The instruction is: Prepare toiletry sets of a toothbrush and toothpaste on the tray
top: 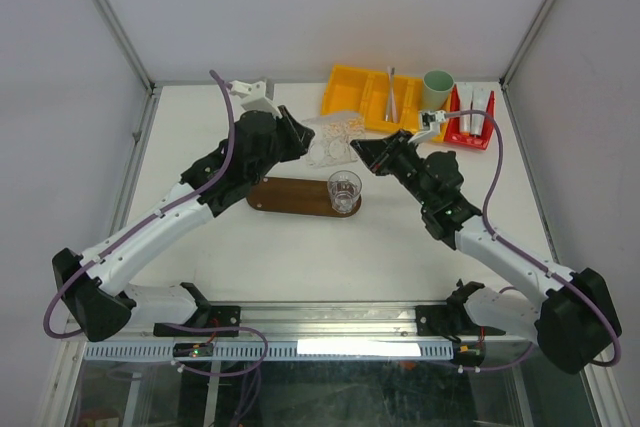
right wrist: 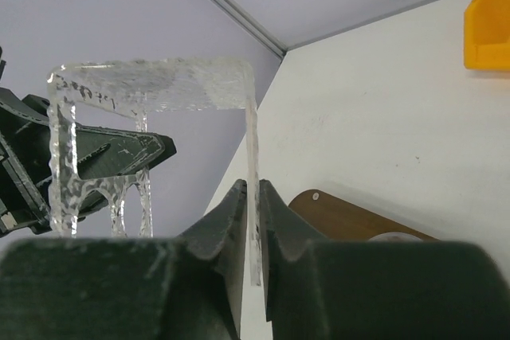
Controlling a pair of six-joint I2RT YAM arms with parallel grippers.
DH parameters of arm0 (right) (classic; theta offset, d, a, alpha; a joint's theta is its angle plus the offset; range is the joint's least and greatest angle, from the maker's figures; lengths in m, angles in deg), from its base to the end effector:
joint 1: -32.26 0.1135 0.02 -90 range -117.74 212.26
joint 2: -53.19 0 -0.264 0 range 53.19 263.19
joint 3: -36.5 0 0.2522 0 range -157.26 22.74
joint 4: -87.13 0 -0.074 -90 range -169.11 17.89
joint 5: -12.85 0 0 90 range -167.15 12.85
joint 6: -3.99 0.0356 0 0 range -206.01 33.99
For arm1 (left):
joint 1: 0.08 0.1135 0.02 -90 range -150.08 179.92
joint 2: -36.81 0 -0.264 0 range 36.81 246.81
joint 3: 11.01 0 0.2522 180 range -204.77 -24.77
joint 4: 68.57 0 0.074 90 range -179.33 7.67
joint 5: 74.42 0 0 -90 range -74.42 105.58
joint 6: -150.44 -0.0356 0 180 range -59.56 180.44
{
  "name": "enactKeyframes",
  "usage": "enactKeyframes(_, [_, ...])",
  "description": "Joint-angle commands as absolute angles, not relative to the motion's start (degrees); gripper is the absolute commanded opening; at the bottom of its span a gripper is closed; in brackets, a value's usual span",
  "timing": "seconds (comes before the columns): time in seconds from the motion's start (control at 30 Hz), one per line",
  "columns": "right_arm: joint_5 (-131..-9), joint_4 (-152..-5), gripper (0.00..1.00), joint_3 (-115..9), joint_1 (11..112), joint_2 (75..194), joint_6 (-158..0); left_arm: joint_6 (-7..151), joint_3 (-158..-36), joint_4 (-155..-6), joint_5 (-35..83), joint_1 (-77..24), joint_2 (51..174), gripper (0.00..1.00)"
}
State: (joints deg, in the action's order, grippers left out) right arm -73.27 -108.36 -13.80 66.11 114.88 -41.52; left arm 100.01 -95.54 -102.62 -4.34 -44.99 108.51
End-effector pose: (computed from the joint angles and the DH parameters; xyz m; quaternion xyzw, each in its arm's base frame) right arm 0.2073 0.1420 0.3039 0.0385 0.6803 0.4799 0.5526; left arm 0.2091 -0.1913 0.3813 -0.0597 0.8164 -0.2683 0.5078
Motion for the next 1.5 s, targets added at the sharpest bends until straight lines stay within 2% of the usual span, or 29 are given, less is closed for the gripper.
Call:
enactKeyframes(0.0, [-73.0,-108.8,0.16,-19.6,66.7,114.8,-43.3,97.0,-98.8,-103.7,-4.3,-45.2,107.9,0.00])
enactKeyframes(0.17, [-73.0,-90.8,0.16,-26.9,66.6,114.8,-43.3,94.0,-102.4,-108.9,-6.6,-44.9,107.8,0.00])
enactKeyframes(0.2, [-77.8,-87.5,0.59,-28.0,66.6,114.5,-49.9,93.2,-102.7,-109.6,-6.6,-44.5,107.6,0.00])
enactKeyframes(0.23, [-79.4,-84.3,0.71,-29.2,66.6,114.1,-51.9,92.6,-103.1,-110.3,-6.6,-43.9,107.4,0.00])
enactKeyframes(0.37, [-82.7,-74.4,0.83,-31.0,64.4,111.0,-56.8,88.6,-104.8,-114.9,-4.9,-41.0,107.5,0.00])
enactKeyframes(0.47, [-81.6,-67.8,0.91,-32.3,58.8,108.9,-59.9,85.8,-105.7,-119.6,-3.9,-39.1,108.2,0.00])
enactKeyframes(0.63, [-81.8,-55.8,0.98,-38.0,49.4,110.0,-66.3,83.2,-104.3,-125.4,-2.8,-36.8,109.4,0.00])
enactKeyframes(0.77, [-82.3,-53.7,0.99,-38.4,46.1,110.4,-68.9,82.1,-102.0,-125.9,-1.0,-34.8,112.0,0.00])
enactKeyframes(1.17, [-81.6,-54.8,0.99,-35.2,45.6,104.9,-72.7,81.5,-99.6,-124.1,3.5,-33.9,122.4,0.00])
enactKeyframes(1.47, [-82.1,-55.4,0.99,-34.4,45.6,103.7,-73.0,86.0,-99.9,-123.1,1.0,-35.1,126.9,0.00])
